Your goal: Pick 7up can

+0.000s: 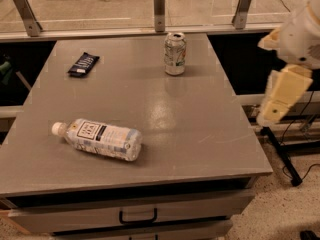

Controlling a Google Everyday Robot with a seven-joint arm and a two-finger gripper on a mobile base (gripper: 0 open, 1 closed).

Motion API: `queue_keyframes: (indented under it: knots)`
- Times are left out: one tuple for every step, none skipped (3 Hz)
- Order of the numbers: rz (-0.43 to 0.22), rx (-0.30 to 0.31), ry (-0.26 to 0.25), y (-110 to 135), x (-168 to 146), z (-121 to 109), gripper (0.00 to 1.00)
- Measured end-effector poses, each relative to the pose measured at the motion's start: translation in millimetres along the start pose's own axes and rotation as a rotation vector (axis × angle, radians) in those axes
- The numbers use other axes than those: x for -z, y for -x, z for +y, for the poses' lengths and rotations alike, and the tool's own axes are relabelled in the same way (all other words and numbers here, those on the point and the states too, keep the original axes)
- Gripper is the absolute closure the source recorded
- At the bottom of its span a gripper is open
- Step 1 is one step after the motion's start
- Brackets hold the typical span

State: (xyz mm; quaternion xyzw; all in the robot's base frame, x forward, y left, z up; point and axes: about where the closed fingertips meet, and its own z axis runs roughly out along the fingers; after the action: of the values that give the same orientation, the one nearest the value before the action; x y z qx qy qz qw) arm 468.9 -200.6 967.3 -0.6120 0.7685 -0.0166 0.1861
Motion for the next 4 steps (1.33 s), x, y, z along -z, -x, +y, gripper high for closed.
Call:
queue_keyframes:
  knots:
    - [-0.142, 0.042, -0.011, 45, -37, -51, 0.0]
    - [-0.284, 0.043, -0.036, 88, -77, -108, 0.0]
    - [-0.406, 0.006, -0.015, 126, -114, -145, 0.0]
    - [-0.498, -0.056, 0.017, 154, -148, -169, 0.0]
